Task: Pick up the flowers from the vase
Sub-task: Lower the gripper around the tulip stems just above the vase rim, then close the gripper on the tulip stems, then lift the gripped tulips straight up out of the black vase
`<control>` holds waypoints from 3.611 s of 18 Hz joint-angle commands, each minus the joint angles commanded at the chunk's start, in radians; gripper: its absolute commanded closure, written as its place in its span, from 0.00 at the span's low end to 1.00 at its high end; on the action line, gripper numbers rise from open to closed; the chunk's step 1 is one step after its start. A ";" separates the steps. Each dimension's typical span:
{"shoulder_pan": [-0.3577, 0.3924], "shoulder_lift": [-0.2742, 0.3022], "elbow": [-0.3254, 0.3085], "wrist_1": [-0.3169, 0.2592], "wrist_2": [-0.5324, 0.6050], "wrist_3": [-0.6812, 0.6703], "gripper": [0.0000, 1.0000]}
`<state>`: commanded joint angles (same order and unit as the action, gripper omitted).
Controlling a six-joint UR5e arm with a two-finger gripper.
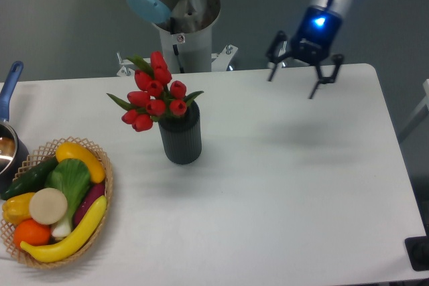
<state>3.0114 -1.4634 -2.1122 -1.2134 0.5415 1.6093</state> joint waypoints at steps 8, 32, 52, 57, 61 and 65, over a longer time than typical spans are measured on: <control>-0.137 0.037 -0.110 0.003 -0.031 -0.012 0.00; -0.221 0.011 -0.143 0.020 -0.098 0.021 0.66; -0.190 0.090 -0.085 0.002 -0.100 -0.095 0.84; -0.187 0.104 -0.058 0.000 -0.106 -0.146 0.84; -0.187 0.115 -0.022 0.000 -0.121 -0.230 0.84; -0.184 0.147 -0.008 0.000 -0.161 -0.294 0.84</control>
<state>2.8271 -1.3162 -2.1200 -1.2134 0.3806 1.3148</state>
